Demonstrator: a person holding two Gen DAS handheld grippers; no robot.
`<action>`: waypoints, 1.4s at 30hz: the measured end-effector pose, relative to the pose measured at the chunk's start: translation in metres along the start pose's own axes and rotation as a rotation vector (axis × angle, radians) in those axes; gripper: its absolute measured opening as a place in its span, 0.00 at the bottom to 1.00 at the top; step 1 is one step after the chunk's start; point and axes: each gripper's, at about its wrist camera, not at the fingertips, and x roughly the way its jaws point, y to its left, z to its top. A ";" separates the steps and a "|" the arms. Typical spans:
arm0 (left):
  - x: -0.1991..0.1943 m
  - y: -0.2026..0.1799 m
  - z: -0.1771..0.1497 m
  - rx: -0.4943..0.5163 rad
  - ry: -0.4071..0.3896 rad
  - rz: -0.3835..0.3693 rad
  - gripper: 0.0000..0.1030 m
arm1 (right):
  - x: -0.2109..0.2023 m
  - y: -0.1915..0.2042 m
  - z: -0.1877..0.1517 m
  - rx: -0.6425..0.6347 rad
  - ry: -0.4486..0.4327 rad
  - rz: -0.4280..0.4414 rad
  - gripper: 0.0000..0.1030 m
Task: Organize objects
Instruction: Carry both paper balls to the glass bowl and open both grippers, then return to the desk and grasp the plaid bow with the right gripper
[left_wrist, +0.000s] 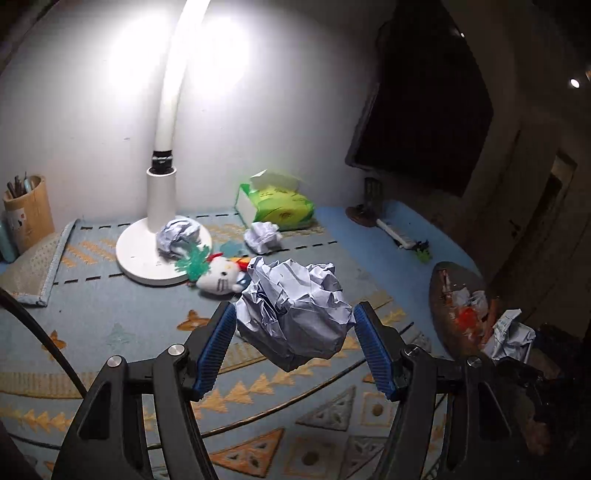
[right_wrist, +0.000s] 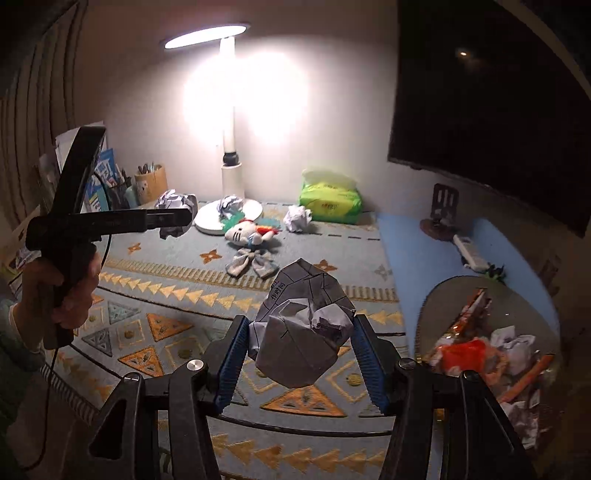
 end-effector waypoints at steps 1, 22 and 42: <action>-0.004 -0.020 0.007 0.008 -0.017 -0.063 0.62 | -0.014 -0.015 0.004 0.020 -0.029 -0.044 0.54; 0.117 -0.219 0.021 0.070 0.147 -0.438 0.87 | -0.018 -0.201 -0.003 0.426 0.045 -0.192 0.55; 0.047 -0.111 0.006 -0.031 0.098 -0.253 0.94 | -0.025 -0.138 0.008 0.282 0.012 -0.101 0.71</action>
